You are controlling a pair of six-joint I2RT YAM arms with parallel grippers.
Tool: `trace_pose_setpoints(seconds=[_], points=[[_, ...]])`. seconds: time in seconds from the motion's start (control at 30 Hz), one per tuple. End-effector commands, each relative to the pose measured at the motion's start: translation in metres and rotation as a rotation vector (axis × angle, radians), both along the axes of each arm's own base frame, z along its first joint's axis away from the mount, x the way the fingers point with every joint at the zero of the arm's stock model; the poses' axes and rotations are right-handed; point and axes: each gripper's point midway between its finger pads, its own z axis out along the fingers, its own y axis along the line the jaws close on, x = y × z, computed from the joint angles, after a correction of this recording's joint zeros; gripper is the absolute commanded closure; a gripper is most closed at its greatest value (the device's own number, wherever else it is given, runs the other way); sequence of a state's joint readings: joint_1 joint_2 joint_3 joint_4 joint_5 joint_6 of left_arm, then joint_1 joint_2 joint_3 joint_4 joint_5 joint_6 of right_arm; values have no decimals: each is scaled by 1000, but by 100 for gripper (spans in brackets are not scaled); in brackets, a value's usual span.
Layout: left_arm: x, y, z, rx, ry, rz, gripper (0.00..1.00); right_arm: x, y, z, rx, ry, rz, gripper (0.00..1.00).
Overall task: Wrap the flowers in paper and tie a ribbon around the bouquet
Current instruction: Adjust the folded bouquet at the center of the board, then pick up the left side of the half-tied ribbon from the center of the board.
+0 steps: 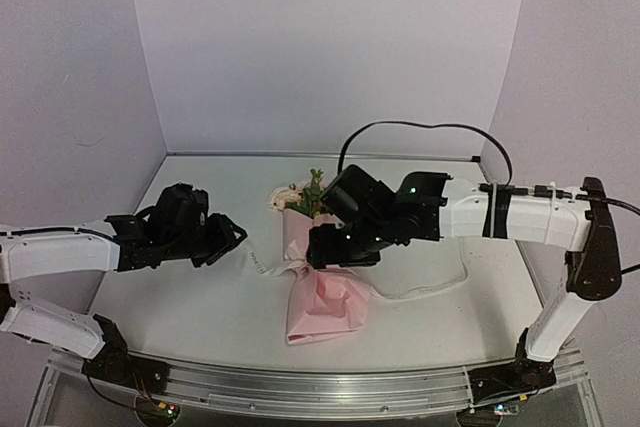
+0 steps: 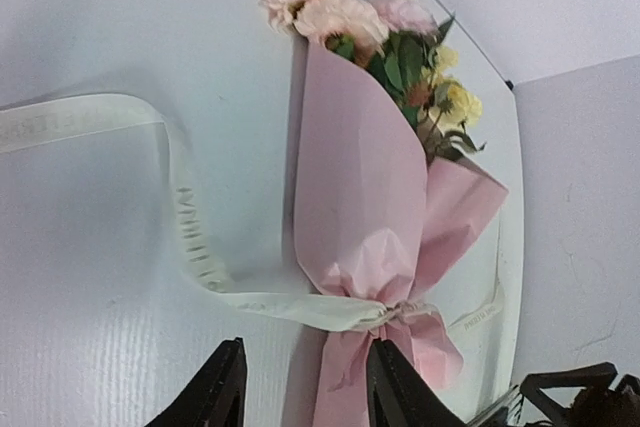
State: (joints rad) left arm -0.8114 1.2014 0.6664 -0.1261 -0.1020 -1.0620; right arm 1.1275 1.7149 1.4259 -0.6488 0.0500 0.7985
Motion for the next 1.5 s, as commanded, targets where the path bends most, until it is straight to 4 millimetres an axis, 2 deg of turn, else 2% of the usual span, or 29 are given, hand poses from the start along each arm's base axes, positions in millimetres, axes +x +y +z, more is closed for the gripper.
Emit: trace_pose_setpoints(seconds=[0.0,0.07,0.2,0.33,0.5,0.7,0.8,1.0,1.1,1.23,1.47], points=[[21,55,-1,93,3,73,54,14,51,28,14,-114,209,28],[31,72,0,101,15,109,53,22,80,36,21,-155,305,26],[52,103,-19,34,125,168,54,40,130,36,35,-201,411,24],[87,107,-21,65,123,139,51,61,154,16,5,-250,434,27],[128,96,-26,106,122,121,48,96,162,1,-10,-317,377,31],[141,97,-44,118,184,166,48,132,176,-24,-10,-371,324,29],[149,87,-47,110,198,121,47,138,181,-35,10,-357,299,32],[173,59,-70,108,239,-12,45,138,181,-57,26,-318,263,36],[172,47,-82,100,275,-56,50,136,179,-58,27,-308,266,36],[154,31,-88,94,297,-116,55,131,180,-62,32,-295,297,35],[100,12,-96,31,380,-199,67,118,178,-78,24,-243,352,36]])
